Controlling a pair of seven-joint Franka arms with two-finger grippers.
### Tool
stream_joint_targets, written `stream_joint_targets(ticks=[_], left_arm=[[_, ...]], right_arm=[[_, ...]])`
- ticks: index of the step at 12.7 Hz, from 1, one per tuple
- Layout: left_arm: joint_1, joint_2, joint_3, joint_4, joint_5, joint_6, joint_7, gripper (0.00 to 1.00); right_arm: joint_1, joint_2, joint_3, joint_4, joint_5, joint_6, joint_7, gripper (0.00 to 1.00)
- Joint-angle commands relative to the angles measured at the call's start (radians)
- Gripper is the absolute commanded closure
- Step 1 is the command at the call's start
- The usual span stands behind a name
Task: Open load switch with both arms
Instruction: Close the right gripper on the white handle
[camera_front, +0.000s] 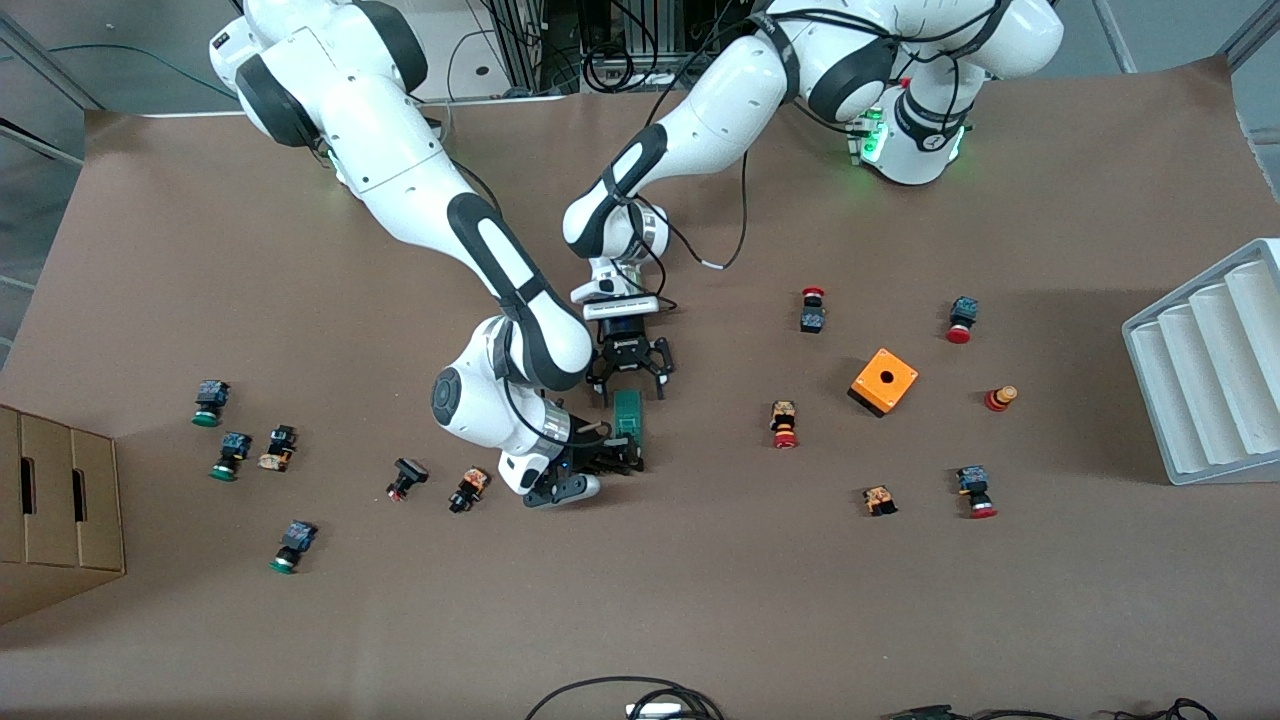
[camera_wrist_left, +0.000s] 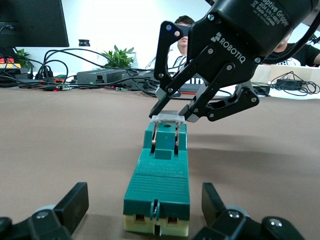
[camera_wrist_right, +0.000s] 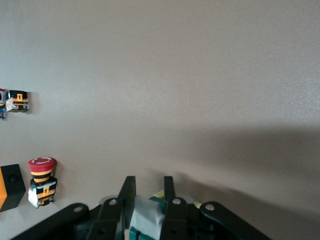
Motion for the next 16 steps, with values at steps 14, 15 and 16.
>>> stream_joint_targets(ticks=[14,15,16], left_arm=[[-0.021,0.062,0.002,0.029,0.008,-0.002,-0.036,0.0],[-0.021,0.062,0.002,0.029,0.008,-0.002,-0.036,0.0],[-0.021,0.062,0.002,0.029,0.008,-0.002,-0.036,0.0]], right_arm=[[0.013,-0.033,-0.005,-0.026,0.024,0.013,-0.02,0.74],[0.013,-0.033,-0.005,-0.028,0.024,0.015,-0.021,0.76],[0.013,-0.034,-0.005,-0.028,0.024,0.013,-0.021,0.78]])
